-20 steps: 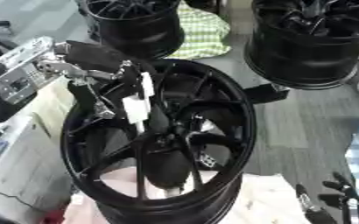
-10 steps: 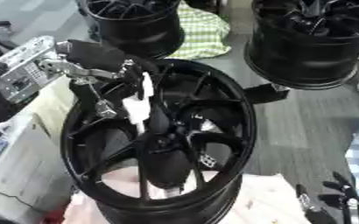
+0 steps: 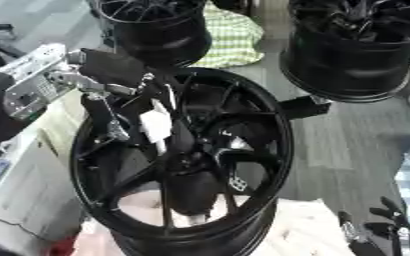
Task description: Pull the pin out of the wheel hub.
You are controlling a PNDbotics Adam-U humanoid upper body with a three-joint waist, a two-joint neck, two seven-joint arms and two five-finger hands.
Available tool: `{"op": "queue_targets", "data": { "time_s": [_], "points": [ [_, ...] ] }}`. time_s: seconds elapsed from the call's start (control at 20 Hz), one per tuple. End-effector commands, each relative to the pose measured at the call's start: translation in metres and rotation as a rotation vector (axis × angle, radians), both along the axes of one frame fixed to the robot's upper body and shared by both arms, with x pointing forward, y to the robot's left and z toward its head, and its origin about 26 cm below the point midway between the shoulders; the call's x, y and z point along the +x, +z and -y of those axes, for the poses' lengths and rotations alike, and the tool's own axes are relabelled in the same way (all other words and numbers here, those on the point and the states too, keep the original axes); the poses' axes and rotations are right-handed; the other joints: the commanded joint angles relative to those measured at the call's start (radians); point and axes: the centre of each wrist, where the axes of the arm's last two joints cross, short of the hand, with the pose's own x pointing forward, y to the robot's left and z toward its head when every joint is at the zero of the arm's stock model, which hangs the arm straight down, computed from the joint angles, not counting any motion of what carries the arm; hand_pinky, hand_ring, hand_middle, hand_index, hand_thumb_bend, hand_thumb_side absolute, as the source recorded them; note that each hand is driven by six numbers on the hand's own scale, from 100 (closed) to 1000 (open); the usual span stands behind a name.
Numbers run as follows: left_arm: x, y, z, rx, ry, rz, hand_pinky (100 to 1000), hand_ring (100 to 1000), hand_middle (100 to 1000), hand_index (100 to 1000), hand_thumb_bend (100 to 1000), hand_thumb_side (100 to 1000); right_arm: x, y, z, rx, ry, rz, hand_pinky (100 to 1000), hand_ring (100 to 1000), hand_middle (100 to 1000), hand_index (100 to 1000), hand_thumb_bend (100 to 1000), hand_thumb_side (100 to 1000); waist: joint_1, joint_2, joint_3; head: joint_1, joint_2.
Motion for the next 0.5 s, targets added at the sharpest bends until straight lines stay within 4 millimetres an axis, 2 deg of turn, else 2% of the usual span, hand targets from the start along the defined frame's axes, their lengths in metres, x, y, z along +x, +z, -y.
{"op": "queue_targets", "data": {
  "time_s": [0.05, 0.5],
  "points": [
    [0.0009, 0.0104, -0.0031, 0.409, -0.270, -0.025, 563, 1000, 757, 889, 432, 347, 0.0041, 0.0075, 0.0039, -0.021, 0.006, 0.025, 696, 626, 733, 934, 429, 341, 0.000, -0.005, -0.001, 0.002, 0.006],
    [0.0028, 0.0068, -0.0010, 0.396, -0.274, -0.038, 541, 1000, 660, 817, 361, 331, 0.0051, 0.0085, 0.0033, -0.024, 0.010, 0.026, 696, 626, 733, 935, 427, 347, 0.001, -0.004, -0.003, 0.004, 0.006]
  ]
}}
